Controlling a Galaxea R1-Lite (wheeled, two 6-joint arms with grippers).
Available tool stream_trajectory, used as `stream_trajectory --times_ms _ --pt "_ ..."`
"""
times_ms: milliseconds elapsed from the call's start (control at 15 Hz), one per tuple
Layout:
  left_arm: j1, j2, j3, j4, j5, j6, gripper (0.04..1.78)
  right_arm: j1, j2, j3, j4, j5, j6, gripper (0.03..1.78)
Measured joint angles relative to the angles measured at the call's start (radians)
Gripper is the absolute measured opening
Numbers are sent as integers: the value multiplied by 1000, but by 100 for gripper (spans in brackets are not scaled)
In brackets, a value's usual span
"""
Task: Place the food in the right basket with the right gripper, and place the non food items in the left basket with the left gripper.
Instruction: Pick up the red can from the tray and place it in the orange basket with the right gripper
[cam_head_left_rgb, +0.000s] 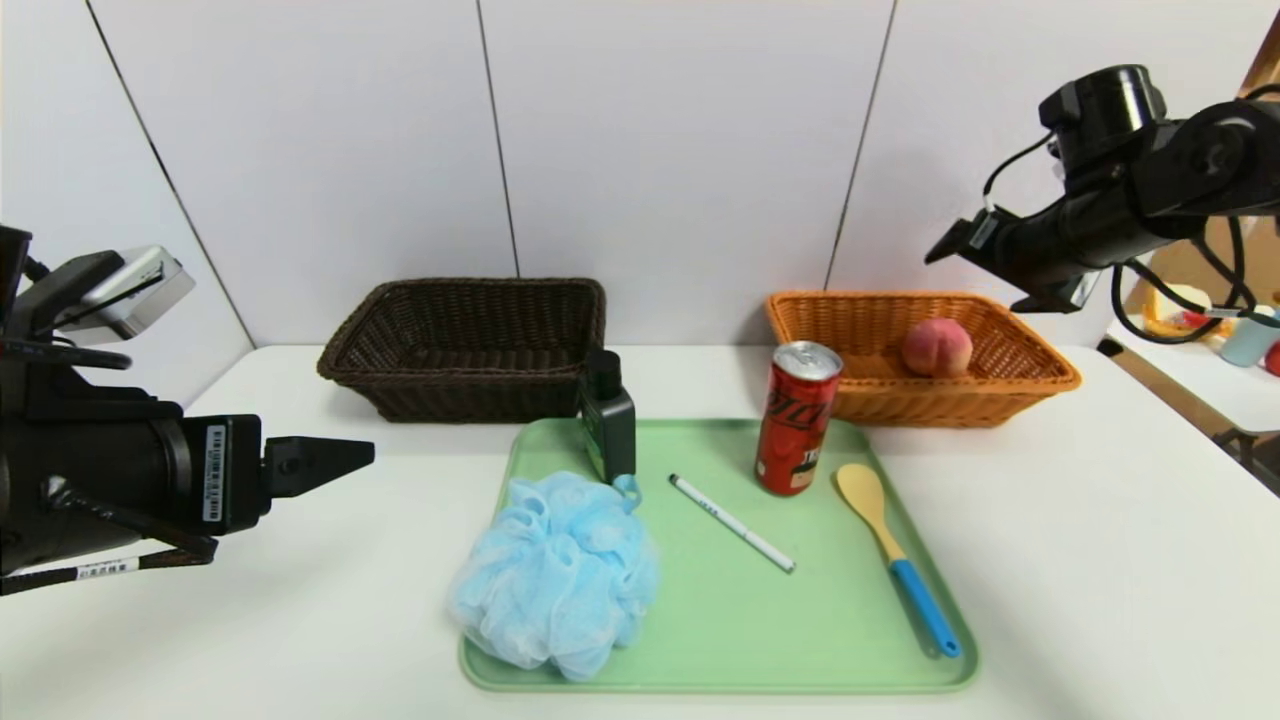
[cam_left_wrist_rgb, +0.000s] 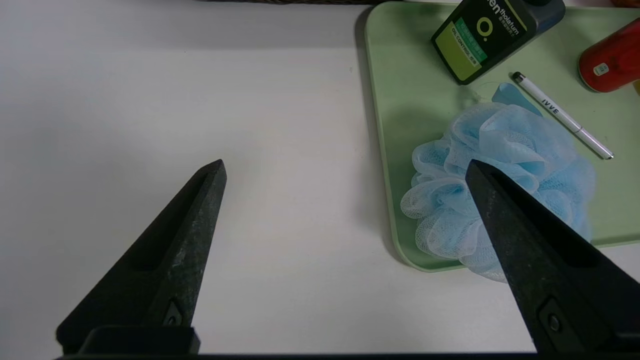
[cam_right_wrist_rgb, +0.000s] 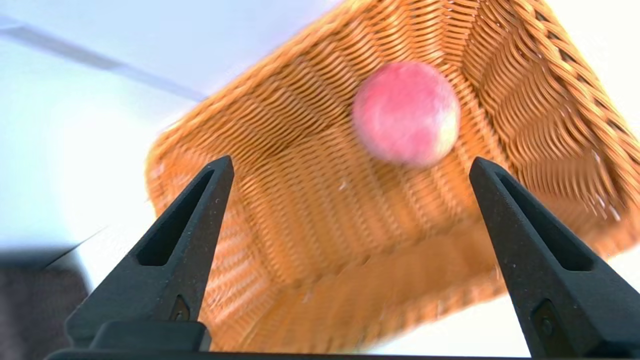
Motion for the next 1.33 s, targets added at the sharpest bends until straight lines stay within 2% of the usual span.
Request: stream_trajectory --times_ms 200,467,600,667,867,1067,1200,1333 --pt "-1 -17 16 2 0 0 169 66 -114 1 132 24 -7 165" --pt "-5 -36 24 2 -1 0 169 205 -269 7 428 148 4 168" --pt "-7 -49 27 3 -3 0 169 285 -336 44 531 176 33 168" --pt "-7 -56 35 3 -3 1 169 318 -367 71 541 179 43 169" --pt "-16 -71 56 4 -5 3 169 404 -459 190 494 159 48 169" --pt "-21 -74 60 4 -6 6 169 493 -546 403 373 73 44 169" --pt "-27 -75 63 6 -6 6 169 552 -596 595 203 4 24 169" --pt "-29 -76 66 7 -6 5 169 592 -638 801 -42 -61 -39 169"
